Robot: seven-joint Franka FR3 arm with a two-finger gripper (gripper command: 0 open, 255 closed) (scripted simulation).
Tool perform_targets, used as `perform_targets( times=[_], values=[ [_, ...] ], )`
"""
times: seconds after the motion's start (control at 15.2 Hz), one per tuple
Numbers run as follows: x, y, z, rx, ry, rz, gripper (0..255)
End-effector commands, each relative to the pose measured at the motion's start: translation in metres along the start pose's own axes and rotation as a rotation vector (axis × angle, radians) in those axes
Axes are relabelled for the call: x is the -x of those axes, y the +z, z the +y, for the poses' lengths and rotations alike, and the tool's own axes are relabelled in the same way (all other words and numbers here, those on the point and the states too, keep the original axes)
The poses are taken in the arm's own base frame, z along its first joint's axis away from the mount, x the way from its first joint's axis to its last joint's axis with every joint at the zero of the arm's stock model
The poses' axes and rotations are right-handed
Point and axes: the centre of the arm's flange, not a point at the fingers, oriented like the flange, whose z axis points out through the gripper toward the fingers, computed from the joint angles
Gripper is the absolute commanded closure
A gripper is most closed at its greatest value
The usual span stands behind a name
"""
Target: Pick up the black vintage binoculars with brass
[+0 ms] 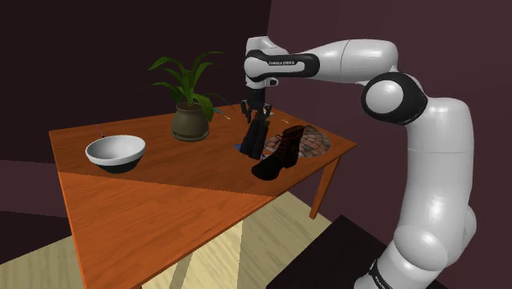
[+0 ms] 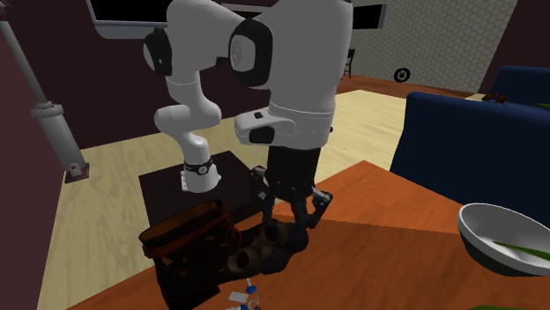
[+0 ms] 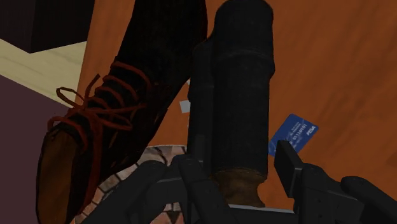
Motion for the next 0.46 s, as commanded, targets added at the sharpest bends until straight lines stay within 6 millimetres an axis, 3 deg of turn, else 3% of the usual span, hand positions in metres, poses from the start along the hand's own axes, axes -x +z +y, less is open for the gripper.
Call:
perform_targets(
  times=[0.0, 0.26, 0.4],
  values=[
    [-0.003, -0.011, 0.001, -0.001, 0.000, 0.001, 255],
    [-0.005, -0.032, 0.002, -0.001, 0.000, 0.001, 255],
    [-0.005, -0.033, 0.002, -0.001, 0.000, 0.001, 255]
  ],
)
